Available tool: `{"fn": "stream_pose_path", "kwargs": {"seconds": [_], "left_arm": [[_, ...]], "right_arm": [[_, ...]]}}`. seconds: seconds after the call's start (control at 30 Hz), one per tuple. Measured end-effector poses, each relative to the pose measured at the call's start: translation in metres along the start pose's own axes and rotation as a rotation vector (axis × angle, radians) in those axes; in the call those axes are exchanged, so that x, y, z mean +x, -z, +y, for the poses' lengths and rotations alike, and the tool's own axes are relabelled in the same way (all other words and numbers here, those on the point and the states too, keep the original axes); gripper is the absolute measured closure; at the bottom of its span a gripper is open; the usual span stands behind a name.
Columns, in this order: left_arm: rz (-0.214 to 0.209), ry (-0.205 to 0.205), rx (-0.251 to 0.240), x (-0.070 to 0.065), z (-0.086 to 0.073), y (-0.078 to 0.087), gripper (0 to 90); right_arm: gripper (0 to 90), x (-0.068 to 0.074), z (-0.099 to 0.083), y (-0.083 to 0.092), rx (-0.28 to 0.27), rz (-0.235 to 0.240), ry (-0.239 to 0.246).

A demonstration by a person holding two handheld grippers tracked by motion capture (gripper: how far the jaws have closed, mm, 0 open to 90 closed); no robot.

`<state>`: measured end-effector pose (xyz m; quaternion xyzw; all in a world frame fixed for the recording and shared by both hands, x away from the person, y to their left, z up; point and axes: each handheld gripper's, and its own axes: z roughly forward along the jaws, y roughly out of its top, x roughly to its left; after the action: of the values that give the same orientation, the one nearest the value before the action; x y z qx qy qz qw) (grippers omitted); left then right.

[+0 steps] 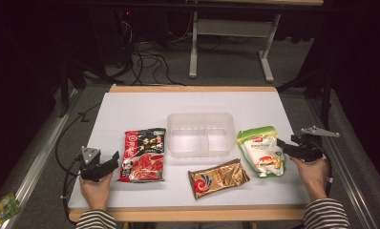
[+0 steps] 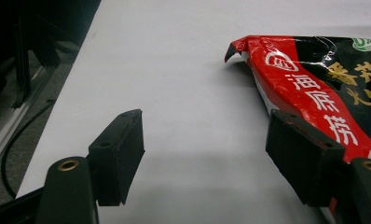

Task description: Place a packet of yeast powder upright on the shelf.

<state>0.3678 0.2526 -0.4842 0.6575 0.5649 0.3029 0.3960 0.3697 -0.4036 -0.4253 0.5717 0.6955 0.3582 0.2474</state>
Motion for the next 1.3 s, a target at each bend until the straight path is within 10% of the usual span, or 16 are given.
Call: {"fn": "stream_pose_path", "kwargs": {"seconds": [0.93,1.3], "left_arm": [[0.012,-0.015,0.019,-0.002,0.001,-0.002,28.0],[0.014,-0.023,0.025,-0.003,0.001,-0.002,28.1]], "right_arm": [[26.2,-0.005,0.016,-0.057,0.219,0.082,-0.053],[35.6,-0.011,0.01,-0.069,0.27,0.218,-0.127]]}}
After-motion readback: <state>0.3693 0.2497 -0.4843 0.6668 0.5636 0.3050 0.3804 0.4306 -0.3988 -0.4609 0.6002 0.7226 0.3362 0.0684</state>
